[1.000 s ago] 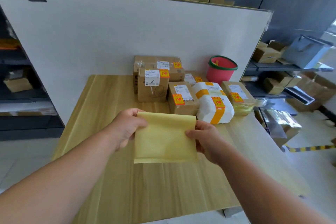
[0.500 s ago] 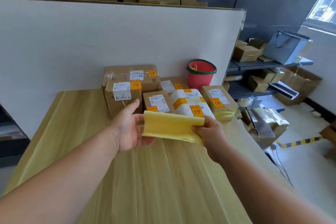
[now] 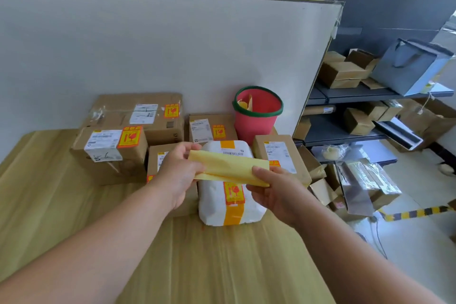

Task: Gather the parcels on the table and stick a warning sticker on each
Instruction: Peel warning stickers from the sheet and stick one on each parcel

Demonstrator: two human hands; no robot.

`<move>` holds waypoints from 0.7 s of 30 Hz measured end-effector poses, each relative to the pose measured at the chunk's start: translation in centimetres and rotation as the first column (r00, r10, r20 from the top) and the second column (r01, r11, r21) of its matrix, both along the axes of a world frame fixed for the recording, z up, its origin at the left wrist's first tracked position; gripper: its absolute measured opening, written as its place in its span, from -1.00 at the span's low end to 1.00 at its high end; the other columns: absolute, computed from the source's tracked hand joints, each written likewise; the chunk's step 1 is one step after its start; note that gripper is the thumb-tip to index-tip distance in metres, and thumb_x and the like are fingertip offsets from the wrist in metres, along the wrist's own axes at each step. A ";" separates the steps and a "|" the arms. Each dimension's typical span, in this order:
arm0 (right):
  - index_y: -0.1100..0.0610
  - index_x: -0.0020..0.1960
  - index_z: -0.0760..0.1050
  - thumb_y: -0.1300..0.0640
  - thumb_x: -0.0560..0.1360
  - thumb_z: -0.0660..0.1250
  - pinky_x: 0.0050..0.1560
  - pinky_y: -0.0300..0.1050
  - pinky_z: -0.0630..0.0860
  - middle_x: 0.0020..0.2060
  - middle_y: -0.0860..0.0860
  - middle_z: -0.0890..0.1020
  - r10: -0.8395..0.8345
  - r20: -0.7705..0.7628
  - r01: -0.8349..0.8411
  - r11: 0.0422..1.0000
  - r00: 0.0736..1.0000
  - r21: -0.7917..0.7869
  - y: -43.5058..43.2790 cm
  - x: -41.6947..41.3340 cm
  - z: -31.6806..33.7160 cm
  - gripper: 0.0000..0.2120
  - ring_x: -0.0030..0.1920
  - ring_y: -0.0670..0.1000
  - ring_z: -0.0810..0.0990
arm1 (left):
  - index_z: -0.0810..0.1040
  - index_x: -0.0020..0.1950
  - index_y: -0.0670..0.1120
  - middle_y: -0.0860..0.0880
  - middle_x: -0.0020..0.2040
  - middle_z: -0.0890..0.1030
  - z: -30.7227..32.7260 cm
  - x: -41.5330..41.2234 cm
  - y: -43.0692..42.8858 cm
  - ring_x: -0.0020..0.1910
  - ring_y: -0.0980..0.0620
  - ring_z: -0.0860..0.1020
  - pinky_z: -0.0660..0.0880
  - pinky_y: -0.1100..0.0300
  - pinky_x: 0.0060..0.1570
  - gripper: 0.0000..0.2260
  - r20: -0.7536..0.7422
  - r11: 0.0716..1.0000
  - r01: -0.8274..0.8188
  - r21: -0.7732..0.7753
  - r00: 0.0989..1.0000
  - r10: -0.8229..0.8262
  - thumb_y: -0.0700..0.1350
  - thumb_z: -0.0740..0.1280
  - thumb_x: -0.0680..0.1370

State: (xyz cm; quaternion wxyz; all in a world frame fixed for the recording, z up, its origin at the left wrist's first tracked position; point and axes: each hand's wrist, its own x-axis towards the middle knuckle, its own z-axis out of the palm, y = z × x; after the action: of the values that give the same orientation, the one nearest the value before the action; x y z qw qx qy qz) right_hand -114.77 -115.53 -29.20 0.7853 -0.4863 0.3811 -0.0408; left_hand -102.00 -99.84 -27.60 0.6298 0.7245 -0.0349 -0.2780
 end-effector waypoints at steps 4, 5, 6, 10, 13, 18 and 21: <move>0.21 0.08 0.50 0.32 0.52 0.32 -0.35 -0.22 0.52 -0.22 0.10 0.59 -0.127 -0.002 0.127 0.988 0.992 -0.086 -4.1 2.8 0.5 -0.86 -0.35 -0.03 0.57 | 0.48 0.10 0.02 -0.07 0.04 0.55 0.2 1.6 -4.1 -0.08 0.02 0.53 0.48 0.19 -0.25 -0.63 0.151 0.999 0.036 0.029 0.988 -0.040 -0.38 0.35 0.43; 0.20 0.08 0.51 0.32 0.52 0.32 -0.38 -0.24 0.52 -0.20 0.10 0.59 -0.148 0.004 0.147 0.982 0.989 -0.114 -5.2 3.6 0.7 -0.85 -0.35 -0.03 0.57 | 0.48 0.11 0.03 -0.07 0.05 0.56 0.3 2.2 -5.2 -0.06 0.02 0.54 0.51 0.15 -0.21 -0.62 0.193 0.998 0.046 0.049 0.980 -0.055 -0.36 0.37 0.43; 0.20 0.09 0.51 0.31 0.52 0.32 -0.38 -0.25 0.53 -0.17 0.11 0.60 -0.156 0.015 0.156 0.975 0.988 -0.156 -6.2 4.3 1.0 -0.84 -0.32 -0.02 0.58 | 0.48 0.12 0.04 -0.06 0.06 0.56 0.4 2.9 -6.2 -0.04 0.01 0.54 0.55 0.10 -0.15 -0.62 0.244 0.996 0.054 0.074 0.967 -0.071 -0.34 0.39 0.42; 0.19 0.13 0.50 0.32 0.53 0.29 -0.30 -0.21 0.57 -0.11 0.08 0.60 -0.156 0.068 0.170 0.885 0.985 -0.433 -10.9 7.6 3.0 -0.81 -0.22 0.00 0.58 | 0.43 0.30 0.01 -0.05 0.20 0.53 0.8 6.0 -10.2 0.11 -0.03 0.53 0.50 0.02 0.15 -0.58 0.466 0.975 0.054 0.216 0.872 -0.152 -0.25 0.36 0.47; 0.07 0.05 0.48 0.26 0.51 0.25 -0.13 0.06 0.62 -0.18 -0.01 0.59 -0.194 0.050 0.164 0.633 0.980 -0.757 -15.0 10.2 4.7 -0.83 -0.23 0.06 0.61 | 0.33 0.42 -0.05 -0.08 0.35 0.42 0.9 8.0 -11.8 0.30 -0.06 0.42 0.39 0.02 0.27 -0.56 0.626 0.873 -0.018 0.487 0.705 -0.334 -0.10 0.28 0.55; 0.05 0.15 0.46 0.22 0.52 0.12 -0.15 0.04 0.49 -0.15 0.01 0.55 -0.159 0.044 0.079 0.222 0.986 -0.972 -19.4 14.5 5.4 -0.73 -0.18 0.09 0.50 | 0.29 0.44 -0.04 -0.05 0.38 0.38 -0.1 9.8 -11.5 0.37 -0.08 0.30 0.24 0.04 0.33 -0.56 0.644 0.638 -0.179 0.749 0.422 -0.638 0.04 0.20 0.58; 0.09 0.24 0.46 0.26 0.52 0.10 -0.14 -0.07 0.34 0.03 0.10 0.56 -0.110 -0.096 -0.091 0.056 0.989 -0.994 -20.9 17.3 3.6 -0.66 -0.11 0.09 0.42 | 0.21 0.50 0.00 -0.02 0.46 0.28 -1.6 10.1 -10.8 0.46 -0.06 0.18 0.05 0.02 0.43 -0.50 0.573 0.541 -0.199 0.817 0.381 -0.726 0.09 0.17 0.58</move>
State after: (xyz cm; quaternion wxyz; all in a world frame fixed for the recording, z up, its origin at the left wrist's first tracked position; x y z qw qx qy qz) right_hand -97.47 -136.45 -25.61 0.2057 -0.8915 0.3080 -0.2611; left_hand -91.89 -110.68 -29.24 0.0538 0.9270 -0.3676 0.0508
